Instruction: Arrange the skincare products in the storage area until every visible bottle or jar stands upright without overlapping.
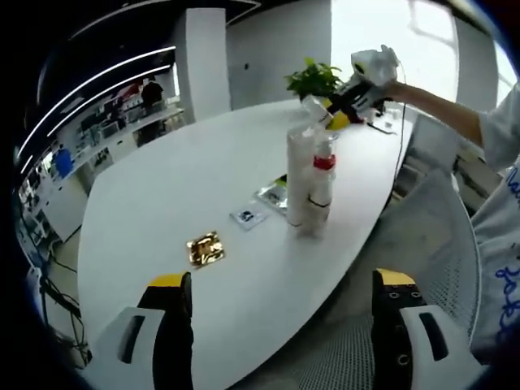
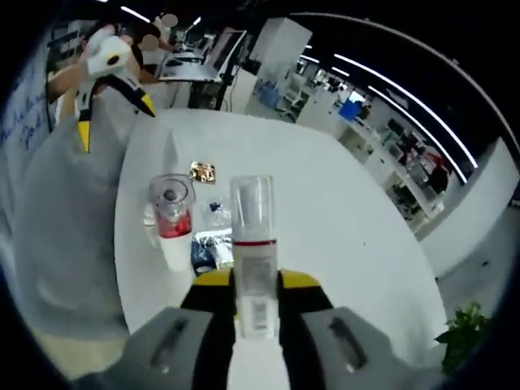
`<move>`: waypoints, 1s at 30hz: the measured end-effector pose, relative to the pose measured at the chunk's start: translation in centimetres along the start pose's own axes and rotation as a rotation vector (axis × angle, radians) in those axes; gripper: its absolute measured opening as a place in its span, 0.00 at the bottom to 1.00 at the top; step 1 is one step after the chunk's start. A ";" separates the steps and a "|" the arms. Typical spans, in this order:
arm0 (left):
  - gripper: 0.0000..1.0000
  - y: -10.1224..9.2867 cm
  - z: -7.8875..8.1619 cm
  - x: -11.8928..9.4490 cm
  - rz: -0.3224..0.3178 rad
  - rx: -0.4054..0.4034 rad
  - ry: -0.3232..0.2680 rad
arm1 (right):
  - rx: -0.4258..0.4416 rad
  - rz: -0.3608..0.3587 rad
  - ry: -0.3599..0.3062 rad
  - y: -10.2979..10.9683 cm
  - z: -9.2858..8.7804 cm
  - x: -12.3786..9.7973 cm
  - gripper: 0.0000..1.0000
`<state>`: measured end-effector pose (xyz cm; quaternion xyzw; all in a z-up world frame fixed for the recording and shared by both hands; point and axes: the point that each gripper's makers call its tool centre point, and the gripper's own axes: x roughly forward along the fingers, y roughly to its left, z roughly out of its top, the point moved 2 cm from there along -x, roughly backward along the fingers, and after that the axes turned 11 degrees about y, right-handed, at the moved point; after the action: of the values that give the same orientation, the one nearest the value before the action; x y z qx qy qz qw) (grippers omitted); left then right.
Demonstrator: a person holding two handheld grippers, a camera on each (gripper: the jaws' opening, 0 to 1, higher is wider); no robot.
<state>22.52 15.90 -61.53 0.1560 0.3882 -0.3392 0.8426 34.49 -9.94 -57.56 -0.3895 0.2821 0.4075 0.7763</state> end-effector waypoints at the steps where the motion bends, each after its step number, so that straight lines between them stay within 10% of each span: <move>1: 0.89 0.0 0.0 0.0 0.000 0.002 0.000 | 0.020 0.004 -0.022 0.2 0.1 -0.3 0.18; 16: 0.89 -0.7 0.4 0.2 -0.011 0.027 0.005 | 0.231 0.055 -0.342 2.7 2.4 -4.6 0.18; 30: 0.83 -1.8 1.3 0.0 -0.090 -0.015 -0.086 | 0.338 0.201 -0.458 8.9 4.5 -4.4 0.18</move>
<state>22.01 13.92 -60.68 0.1174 0.3610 -0.3805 0.8433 25.17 -4.78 -55.17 -0.1230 0.2007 0.5068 0.8293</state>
